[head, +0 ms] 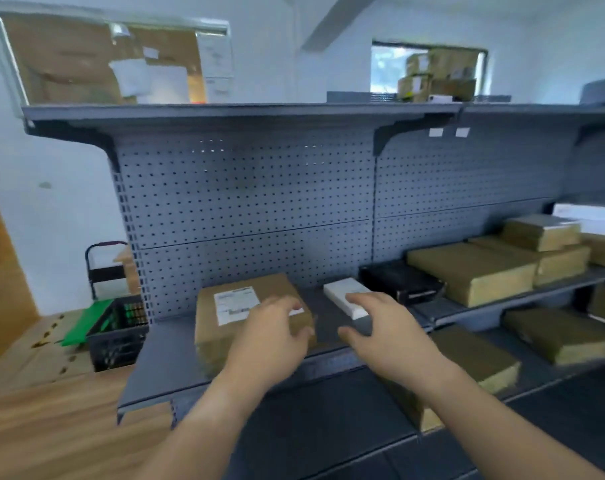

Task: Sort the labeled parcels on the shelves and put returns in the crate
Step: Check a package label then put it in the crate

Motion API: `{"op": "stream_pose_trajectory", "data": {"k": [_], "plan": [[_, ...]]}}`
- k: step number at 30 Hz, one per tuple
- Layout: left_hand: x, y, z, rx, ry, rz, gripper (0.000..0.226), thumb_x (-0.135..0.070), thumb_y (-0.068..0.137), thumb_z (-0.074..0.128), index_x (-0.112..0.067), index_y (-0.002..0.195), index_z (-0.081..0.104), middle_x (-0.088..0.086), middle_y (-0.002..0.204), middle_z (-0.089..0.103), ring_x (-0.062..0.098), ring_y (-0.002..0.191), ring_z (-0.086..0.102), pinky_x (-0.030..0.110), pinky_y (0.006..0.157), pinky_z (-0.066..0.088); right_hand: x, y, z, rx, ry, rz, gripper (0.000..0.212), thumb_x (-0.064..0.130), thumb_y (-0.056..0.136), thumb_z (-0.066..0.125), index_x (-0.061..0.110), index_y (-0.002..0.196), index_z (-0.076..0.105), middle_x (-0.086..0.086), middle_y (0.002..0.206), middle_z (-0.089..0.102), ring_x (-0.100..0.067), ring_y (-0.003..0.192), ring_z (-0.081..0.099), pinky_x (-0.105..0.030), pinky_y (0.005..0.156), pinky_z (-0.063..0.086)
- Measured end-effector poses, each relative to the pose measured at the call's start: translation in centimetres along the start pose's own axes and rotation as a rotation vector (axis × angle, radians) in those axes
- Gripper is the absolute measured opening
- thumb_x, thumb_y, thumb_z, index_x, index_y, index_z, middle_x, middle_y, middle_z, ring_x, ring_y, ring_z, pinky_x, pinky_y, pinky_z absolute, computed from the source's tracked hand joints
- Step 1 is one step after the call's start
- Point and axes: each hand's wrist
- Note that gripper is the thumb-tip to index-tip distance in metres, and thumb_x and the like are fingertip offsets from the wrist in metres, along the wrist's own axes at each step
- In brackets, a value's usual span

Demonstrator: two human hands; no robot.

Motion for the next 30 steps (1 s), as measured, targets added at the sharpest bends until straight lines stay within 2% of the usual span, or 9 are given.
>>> {"op": "stream_pose_trajectory", "data": {"k": [5,10,14,21,24,27,30], "plan": [[-7.5,2.6,7.2,0.057,-0.086,0.044,0.043,-0.041,0.093,0.069,-0.030,0.133,0.059,-0.006,0.134,0.057,0.015,0.118,0.056,0.035,0.101,0.050,-8.8,-1.6,-4.9,-0.001,-0.046,0.064,0.060,0.043,0.096,0.066,0.031,0.151,0.044,0.012,0.151,0.044,-0.008,0.137,0.043,-0.021,0.111,0.035],[-11.5,4.4,13.4,0.074,-0.109,0.008,0.045,-0.041,0.098,0.063,-0.030,0.140,0.055,-0.006,0.141,0.054,0.015,0.126,0.054,0.033,0.104,0.047,-16.0,-0.9,-6.9,0.047,-0.051,0.055,0.061,0.044,0.098,0.062,0.033,0.154,0.040,0.013,0.155,0.041,-0.006,0.142,0.038,-0.021,0.116,0.031],[-11.8,4.8,16.6,0.111,-0.107,-0.061,0.048,-0.040,0.100,0.062,-0.028,0.145,0.052,-0.009,0.146,0.050,0.011,0.132,0.049,0.023,0.103,0.040,-19.4,0.6,-6.4,0.133,-0.020,0.050,0.062,0.042,0.100,0.061,0.031,0.156,0.038,0.011,0.158,0.037,-0.007,0.146,0.035,-0.020,0.116,0.028],[-9.2,8.4,18.2,0.101,-0.069,-0.165,0.046,-0.037,0.100,0.061,-0.026,0.144,0.054,-0.003,0.144,0.054,0.014,0.131,0.051,0.019,0.101,0.038,-21.0,6.5,-3.1,0.213,0.056,-0.005,0.064,0.042,0.100,0.061,0.031,0.158,0.034,0.011,0.159,0.035,-0.008,0.144,0.037,-0.021,0.116,0.030],[-7.3,11.0,18.6,0.120,-0.077,-0.174,0.045,-0.035,0.101,0.060,-0.024,0.144,0.054,-0.002,0.146,0.054,0.014,0.132,0.051,0.020,0.103,0.038,-21.0,9.5,-1.0,0.210,0.076,-0.010,0.066,0.042,0.101,0.060,0.027,0.159,0.033,0.008,0.162,0.033,-0.009,0.146,0.035,-0.025,0.120,0.030],[-5.7,13.7,19.5,0.129,-0.111,-0.186,0.047,-0.032,0.103,0.058,-0.022,0.148,0.051,0.000,0.148,0.053,0.015,0.133,0.052,0.018,0.102,0.036,-20.8,12.5,0.9,0.221,0.073,0.003,0.066,0.039,0.101,0.060,0.024,0.160,0.033,0.007,0.163,0.032,-0.011,0.148,0.033,-0.022,0.120,0.026],[-4.1,16.0,21.0,0.137,-0.129,-0.205,0.049,-0.031,0.103,0.056,-0.019,0.151,0.048,0.004,0.149,0.053,0.019,0.135,0.051,0.024,0.108,0.038,-21.0,15.3,2.7,0.223,0.062,0.013,0.065,0.035,0.101,0.062,0.020,0.158,0.036,0.003,0.161,0.037,-0.011,0.145,0.038,-0.019,0.116,0.027]]}}
Point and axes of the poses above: each hand's wrist, its own y-axis towards the middle knuckle, its own z-axis out of the palm, x = y × z
